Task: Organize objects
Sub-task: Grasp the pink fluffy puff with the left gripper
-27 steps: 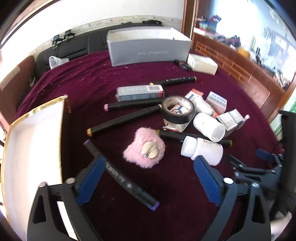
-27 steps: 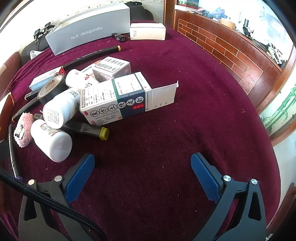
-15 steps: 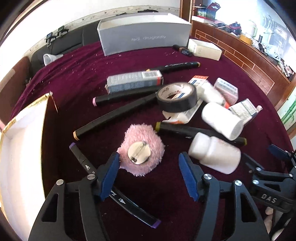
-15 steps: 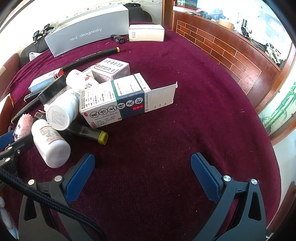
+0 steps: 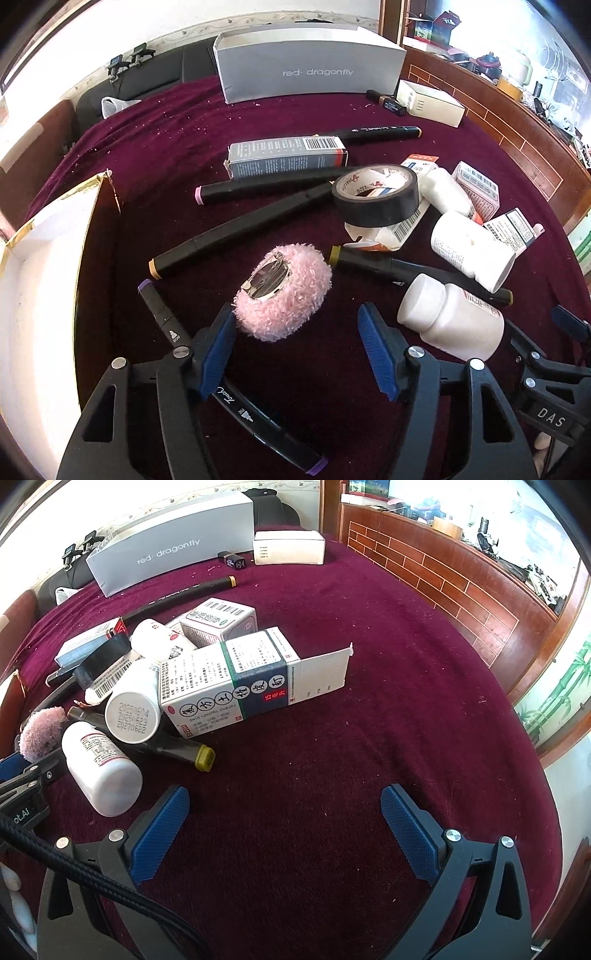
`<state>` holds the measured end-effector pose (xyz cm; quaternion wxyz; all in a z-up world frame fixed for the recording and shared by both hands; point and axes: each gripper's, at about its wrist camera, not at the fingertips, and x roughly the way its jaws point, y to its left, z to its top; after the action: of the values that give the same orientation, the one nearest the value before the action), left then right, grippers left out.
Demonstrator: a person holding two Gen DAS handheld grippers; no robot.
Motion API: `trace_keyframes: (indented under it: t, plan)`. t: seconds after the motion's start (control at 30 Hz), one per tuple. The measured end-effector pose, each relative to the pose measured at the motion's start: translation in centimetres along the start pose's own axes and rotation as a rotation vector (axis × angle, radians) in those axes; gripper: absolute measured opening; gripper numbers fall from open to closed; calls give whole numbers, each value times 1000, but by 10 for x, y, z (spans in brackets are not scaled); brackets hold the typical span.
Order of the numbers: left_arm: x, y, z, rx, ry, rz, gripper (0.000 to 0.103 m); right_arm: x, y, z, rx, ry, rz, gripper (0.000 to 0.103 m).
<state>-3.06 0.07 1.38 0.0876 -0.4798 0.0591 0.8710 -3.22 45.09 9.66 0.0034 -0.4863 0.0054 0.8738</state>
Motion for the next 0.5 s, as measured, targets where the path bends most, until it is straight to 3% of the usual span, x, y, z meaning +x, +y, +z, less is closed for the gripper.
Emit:
trace_keyframes:
  t: [0.13,0.2,0.27,0.43,0.47,0.5]
  plan:
    - [-1,2,1,-10,3,-7,59,0,0,0,0,0,0,103]
    - [-7,8,0,-33,2,-29,24,0,0,0,1,-3,0,103]
    - [-17,17,-2,-67,-2,-90,13,0,0,0,1,-3,0,103]
    - [-69,34,-15,-114,-96,-179,10,0,0,2,-9,7,4,103]
    - [-80,38,-19,-119,-116,-194,11,0,-1,3,-18,19,12,100]
    - [-89,44,-22,-122,-131,-205,11,-4,-3,3,-26,29,11,90]
